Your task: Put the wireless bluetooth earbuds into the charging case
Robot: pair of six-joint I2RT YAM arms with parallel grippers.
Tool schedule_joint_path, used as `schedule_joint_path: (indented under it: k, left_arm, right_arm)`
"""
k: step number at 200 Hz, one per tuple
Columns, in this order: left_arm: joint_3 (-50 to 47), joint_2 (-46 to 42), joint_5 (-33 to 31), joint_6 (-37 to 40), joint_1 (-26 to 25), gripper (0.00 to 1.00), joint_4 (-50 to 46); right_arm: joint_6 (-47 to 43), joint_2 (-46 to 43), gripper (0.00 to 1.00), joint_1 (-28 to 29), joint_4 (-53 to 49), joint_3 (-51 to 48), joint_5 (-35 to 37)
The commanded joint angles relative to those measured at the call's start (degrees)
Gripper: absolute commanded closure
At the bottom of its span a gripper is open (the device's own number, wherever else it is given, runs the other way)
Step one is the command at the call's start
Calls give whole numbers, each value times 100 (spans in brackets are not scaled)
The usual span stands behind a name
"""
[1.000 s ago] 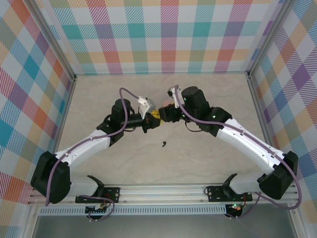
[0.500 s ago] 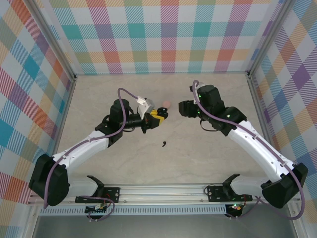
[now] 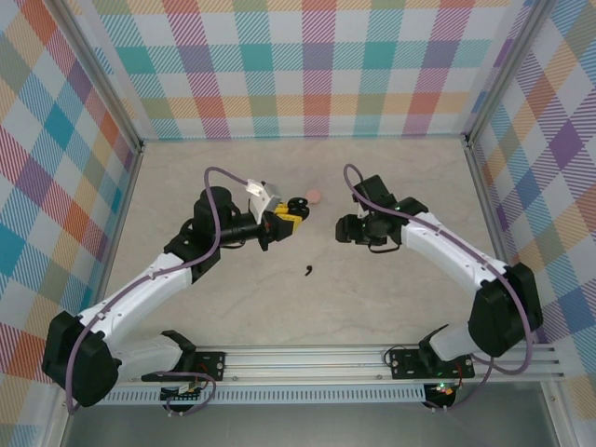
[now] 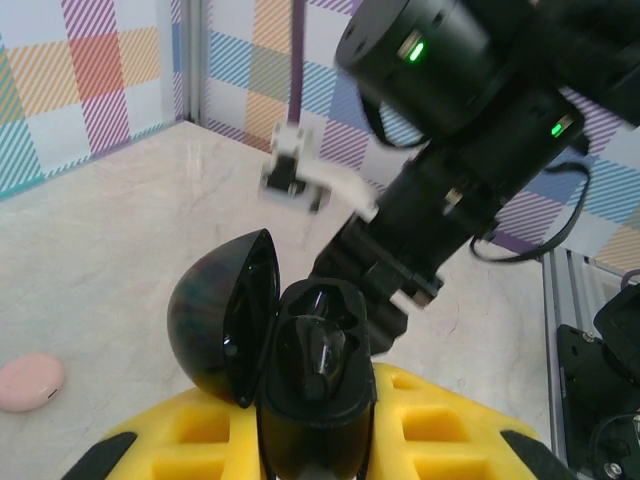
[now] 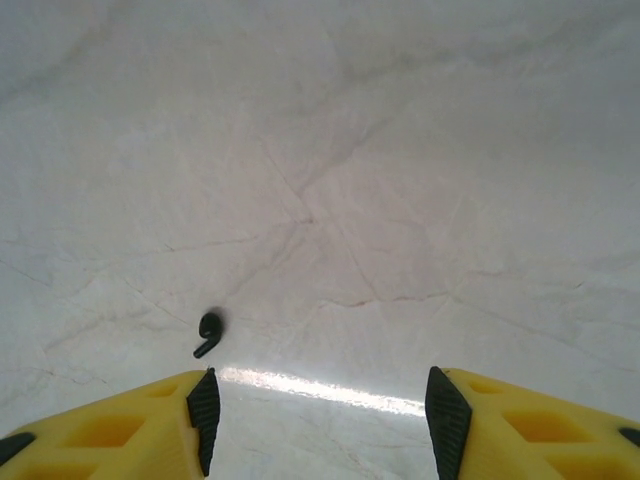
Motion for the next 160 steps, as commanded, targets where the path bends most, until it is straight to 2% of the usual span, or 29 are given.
schedule_joint_path:
  k: [1, 49, 78, 160]
  left_arm:
    - [82, -188, -77, 5, -88, 81, -146]
    - [59, -243, -111, 2, -88, 81, -193]
    - [40, -254, -102, -27, -88, 81, -162]
    - [-28, -338, -121, -53, -88, 81, -157]
  right_arm:
    - [552, 264, 42, 45, 255, -146, -723]
    - [618, 983, 44, 458, 226, 110, -787]
    - [810, 1310, 51, 674, 364, 203, -805]
    - [1082, 2155, 63, 1052, 455, 702, -976]
